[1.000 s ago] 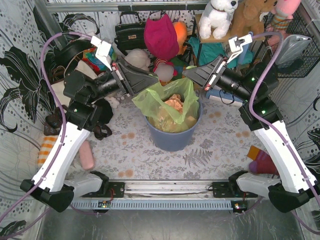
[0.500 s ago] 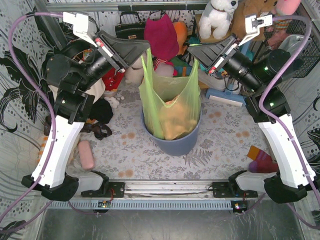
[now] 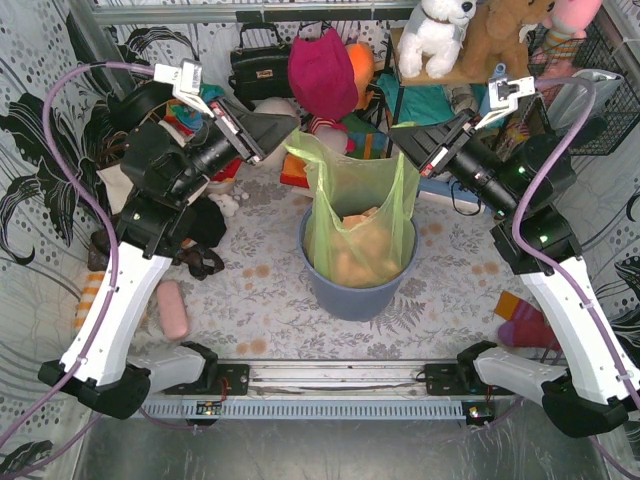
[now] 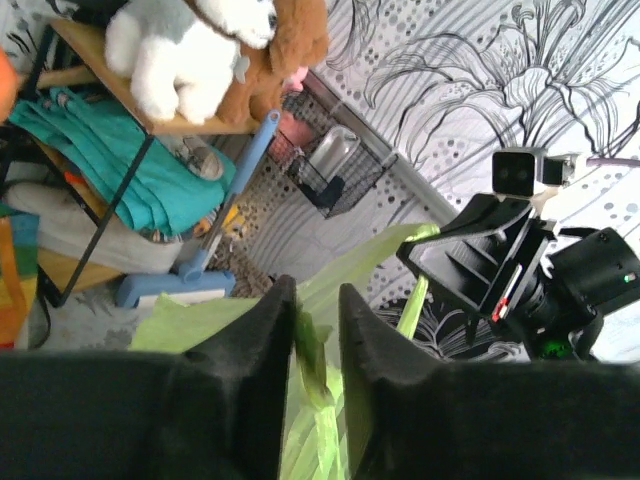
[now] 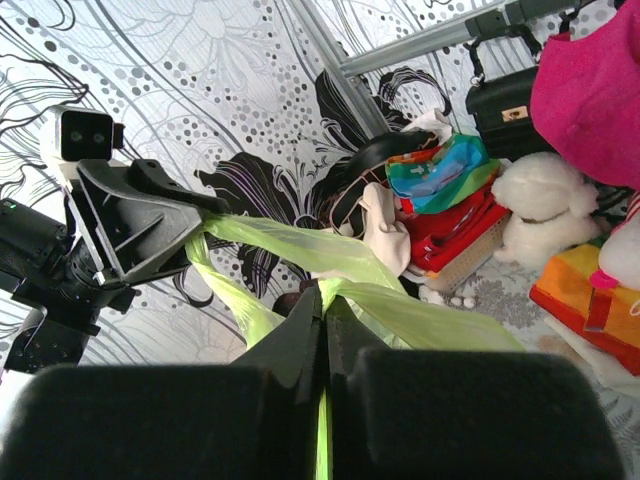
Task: Tie the trash bag
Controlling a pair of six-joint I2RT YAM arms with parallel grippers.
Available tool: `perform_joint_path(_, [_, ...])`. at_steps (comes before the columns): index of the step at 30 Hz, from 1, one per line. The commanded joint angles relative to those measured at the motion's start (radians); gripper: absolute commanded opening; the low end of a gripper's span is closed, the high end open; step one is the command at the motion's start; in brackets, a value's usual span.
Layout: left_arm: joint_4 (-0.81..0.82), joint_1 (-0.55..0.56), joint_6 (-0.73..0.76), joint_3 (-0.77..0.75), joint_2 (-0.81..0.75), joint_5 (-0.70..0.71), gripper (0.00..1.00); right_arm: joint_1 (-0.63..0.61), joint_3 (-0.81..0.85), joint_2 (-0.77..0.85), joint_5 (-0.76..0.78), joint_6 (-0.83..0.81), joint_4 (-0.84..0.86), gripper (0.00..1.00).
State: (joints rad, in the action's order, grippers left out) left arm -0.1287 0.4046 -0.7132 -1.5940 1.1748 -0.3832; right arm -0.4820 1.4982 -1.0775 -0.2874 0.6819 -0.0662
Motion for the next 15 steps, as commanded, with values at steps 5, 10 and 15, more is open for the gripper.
perform_joint_path(5, [0.056,-0.004,-0.022,-0.015,0.001,-0.219,0.41,0.002,-0.01,0.042,0.034,-0.021,-0.003,0.0])
perform_joint_path(10, [0.055,-0.004,-0.043,-0.022,-0.004,-0.339,0.42,0.002,-0.013,0.048,0.034,-0.015,-0.003,0.0])
perform_joint_path(15, [-0.138,-0.004,0.058,-0.08,-0.028,-0.253,0.53,0.002,-0.019,0.058,0.037,-0.013,-0.006,0.0])
